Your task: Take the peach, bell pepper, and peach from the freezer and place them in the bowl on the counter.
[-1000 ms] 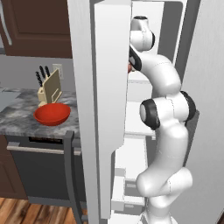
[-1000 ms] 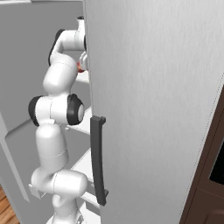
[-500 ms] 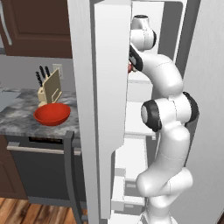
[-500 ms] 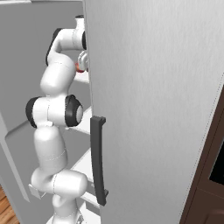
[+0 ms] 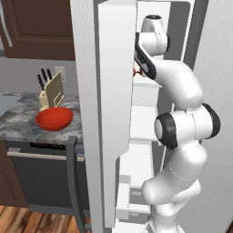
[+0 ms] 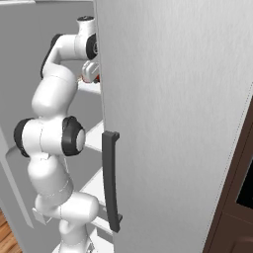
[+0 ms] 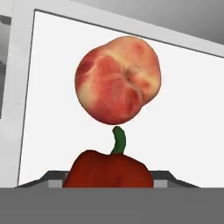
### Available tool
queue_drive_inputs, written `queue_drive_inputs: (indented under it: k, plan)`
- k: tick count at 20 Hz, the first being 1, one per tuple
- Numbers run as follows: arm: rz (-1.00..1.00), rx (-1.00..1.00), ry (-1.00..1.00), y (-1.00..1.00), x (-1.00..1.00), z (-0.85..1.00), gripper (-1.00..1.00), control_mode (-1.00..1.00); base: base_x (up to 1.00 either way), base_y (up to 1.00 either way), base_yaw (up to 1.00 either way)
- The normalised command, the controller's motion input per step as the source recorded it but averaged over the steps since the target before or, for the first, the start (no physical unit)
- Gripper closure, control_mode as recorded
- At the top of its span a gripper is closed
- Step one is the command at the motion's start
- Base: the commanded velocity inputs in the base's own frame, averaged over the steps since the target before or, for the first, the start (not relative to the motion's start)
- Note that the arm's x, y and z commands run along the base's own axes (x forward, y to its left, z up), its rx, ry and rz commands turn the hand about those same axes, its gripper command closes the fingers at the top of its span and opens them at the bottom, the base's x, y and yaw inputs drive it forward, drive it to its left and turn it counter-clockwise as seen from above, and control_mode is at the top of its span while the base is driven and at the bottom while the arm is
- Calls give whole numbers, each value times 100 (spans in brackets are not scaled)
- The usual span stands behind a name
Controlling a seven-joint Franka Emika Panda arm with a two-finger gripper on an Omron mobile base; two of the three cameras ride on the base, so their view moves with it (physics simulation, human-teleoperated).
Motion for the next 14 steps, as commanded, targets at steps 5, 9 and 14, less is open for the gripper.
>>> queue_drive_inputs:
  k: [5,9,14]
  plan:
    - [0,0,-11,-4,-88,0,100,-100,0,0,0]
    - [0,0,-15,0,-91,0,100,-100,0,0,0]
    - [2,0,-17,-5,-100,2,100,-100,0,0,0]
